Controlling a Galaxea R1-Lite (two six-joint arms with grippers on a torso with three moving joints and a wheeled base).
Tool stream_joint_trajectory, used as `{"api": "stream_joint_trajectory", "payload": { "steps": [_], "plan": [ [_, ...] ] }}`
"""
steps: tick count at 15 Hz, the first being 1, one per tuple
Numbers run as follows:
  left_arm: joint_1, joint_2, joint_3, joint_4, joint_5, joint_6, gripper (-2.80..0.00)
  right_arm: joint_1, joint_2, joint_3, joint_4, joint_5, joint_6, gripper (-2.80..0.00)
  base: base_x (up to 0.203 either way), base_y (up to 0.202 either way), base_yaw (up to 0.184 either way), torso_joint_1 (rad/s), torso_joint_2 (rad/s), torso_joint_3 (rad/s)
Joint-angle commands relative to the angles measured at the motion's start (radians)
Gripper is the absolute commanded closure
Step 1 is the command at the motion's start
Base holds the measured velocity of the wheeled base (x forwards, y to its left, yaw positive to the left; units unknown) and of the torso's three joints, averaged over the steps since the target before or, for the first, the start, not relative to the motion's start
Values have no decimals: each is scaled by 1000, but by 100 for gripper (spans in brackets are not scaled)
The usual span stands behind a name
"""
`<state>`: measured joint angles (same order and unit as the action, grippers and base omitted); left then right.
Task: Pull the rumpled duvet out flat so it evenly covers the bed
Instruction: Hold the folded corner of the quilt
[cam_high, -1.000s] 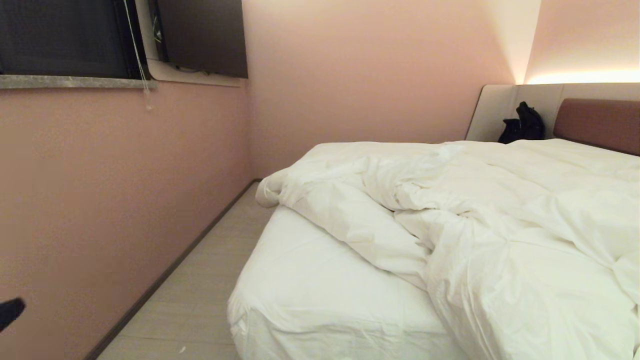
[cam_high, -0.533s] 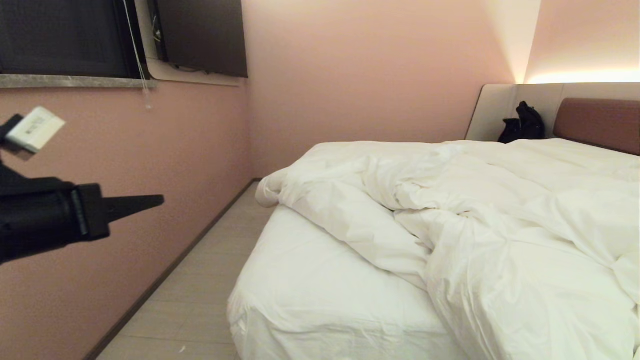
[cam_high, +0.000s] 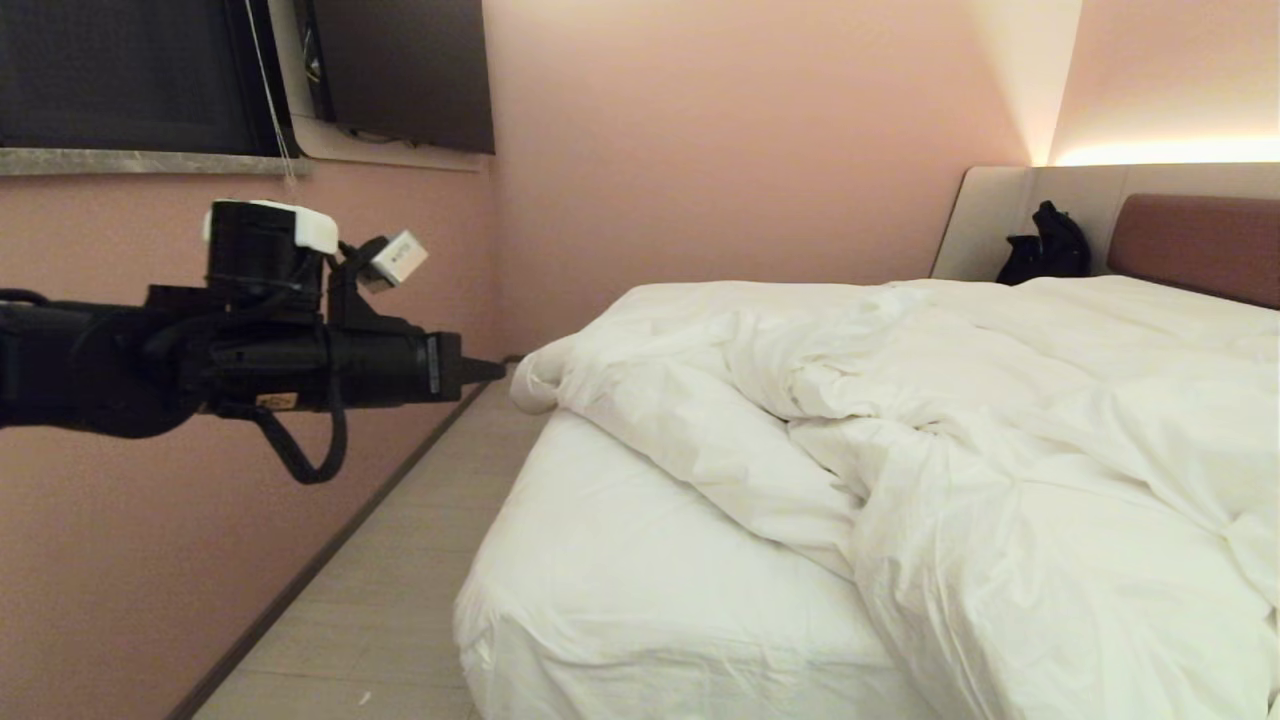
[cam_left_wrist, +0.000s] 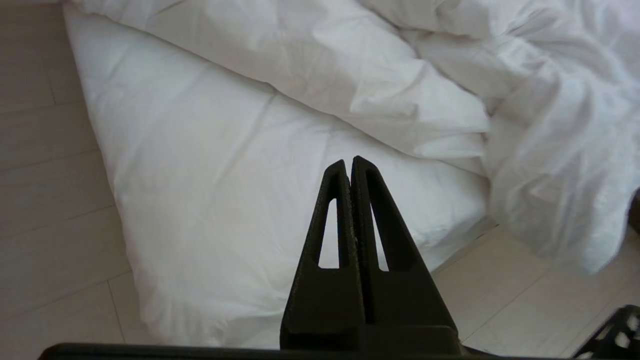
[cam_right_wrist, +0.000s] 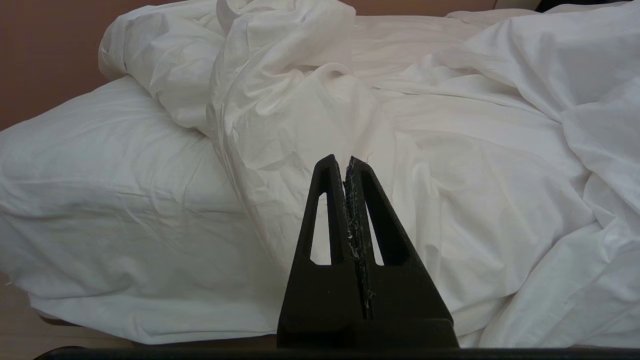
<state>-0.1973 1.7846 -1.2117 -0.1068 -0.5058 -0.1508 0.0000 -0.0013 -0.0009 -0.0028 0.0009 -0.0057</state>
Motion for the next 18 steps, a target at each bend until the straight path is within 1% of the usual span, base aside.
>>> {"api": "stream_joint_trajectory", "payload": {
  "steps": [1,4,7,8,10,12,14,15,18],
  "plan": [
    [-21,133,-57,-2,-1,8,0,0,1,-1,0,-1,0,0,0,0,0,0,0,0],
    [-61,264,-194,-7,2,48,0,0,1,1,0,-1,0,0,0,0,0,0,0,0],
    [-88,360,-282,-4,12,62,0,0,1,1,0,1,0,0,0,0,0,0,0,0],
    [-93,385,-309,-2,18,72,0,0,1,-1,0,1,0,0,0,0,0,0,0,0],
    [-101,427,-325,-5,32,98,0,0,1,-1,0,1,0,0,0,0,0,0,0,0],
    [-122,486,-350,-10,66,134,0,0,1,-1,0,-1,0,0,0,0,0,0,0,0],
    [-142,526,-400,-17,73,140,0,0,1,1,0,-1,0,0,0,0,0,0,0,0],
    [-148,532,-408,-20,80,140,0,0,1,-1,0,0,0,0,0,0,0,0,0,0],
    [-182,602,-498,-47,121,139,0,0,1,-1,0,-1,0,0,0,0,0,0,0,0]
  ]
}}
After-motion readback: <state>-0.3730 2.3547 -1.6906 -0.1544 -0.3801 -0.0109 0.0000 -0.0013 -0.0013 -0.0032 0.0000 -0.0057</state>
